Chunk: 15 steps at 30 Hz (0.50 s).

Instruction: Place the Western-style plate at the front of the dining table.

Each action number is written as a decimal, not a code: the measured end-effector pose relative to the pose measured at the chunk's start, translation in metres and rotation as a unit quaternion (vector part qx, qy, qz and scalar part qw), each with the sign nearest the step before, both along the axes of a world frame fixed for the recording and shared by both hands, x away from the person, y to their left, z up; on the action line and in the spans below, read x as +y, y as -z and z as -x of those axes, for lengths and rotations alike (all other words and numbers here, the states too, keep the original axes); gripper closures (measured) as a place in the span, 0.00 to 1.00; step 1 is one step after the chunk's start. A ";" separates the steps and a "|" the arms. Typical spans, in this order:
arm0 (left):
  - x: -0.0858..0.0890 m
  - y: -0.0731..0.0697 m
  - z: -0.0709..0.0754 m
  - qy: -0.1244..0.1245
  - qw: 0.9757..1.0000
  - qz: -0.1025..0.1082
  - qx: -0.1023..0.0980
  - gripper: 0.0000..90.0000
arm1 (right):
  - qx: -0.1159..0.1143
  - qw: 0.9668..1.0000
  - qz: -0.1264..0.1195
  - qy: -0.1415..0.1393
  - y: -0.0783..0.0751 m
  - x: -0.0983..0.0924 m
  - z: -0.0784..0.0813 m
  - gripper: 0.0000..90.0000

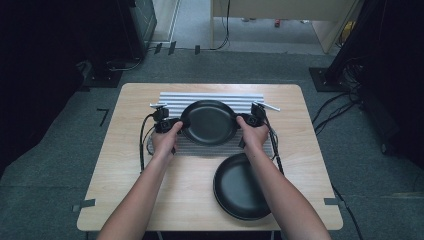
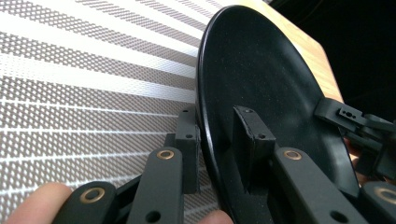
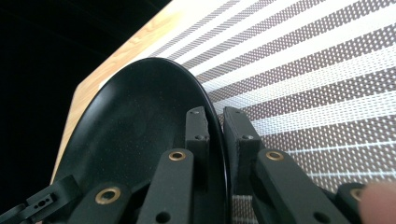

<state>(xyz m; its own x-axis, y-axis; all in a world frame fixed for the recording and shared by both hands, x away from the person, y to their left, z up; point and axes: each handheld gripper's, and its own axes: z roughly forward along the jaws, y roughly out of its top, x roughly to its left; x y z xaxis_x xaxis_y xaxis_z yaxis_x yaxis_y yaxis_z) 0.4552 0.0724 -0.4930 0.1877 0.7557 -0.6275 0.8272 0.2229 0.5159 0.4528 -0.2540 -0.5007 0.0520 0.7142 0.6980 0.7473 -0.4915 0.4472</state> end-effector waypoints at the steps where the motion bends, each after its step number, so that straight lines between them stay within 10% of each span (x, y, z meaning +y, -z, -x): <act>1: 0.000 0.002 -0.002 -0.002 1.000 0.001 0.003 0.81 | 0.002 1.000 0.001 0.002 0.002 0.001 -0.002 0.90; 15: 0.001 0.019 -0.019 -0.010 1.000 0.008 0.015 0.82 | -0.003 0.999 0.045 0.003 0.016 0.009 -0.015 0.88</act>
<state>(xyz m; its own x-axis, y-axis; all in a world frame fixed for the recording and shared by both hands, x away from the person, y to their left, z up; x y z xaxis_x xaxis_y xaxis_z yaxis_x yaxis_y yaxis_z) 0.4737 0.0739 -0.5121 0.1526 0.7493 -0.6444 0.8378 0.2478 0.4866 0.4679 -0.2446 -0.5164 0.0529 0.7742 0.6307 0.7417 -0.4534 0.4943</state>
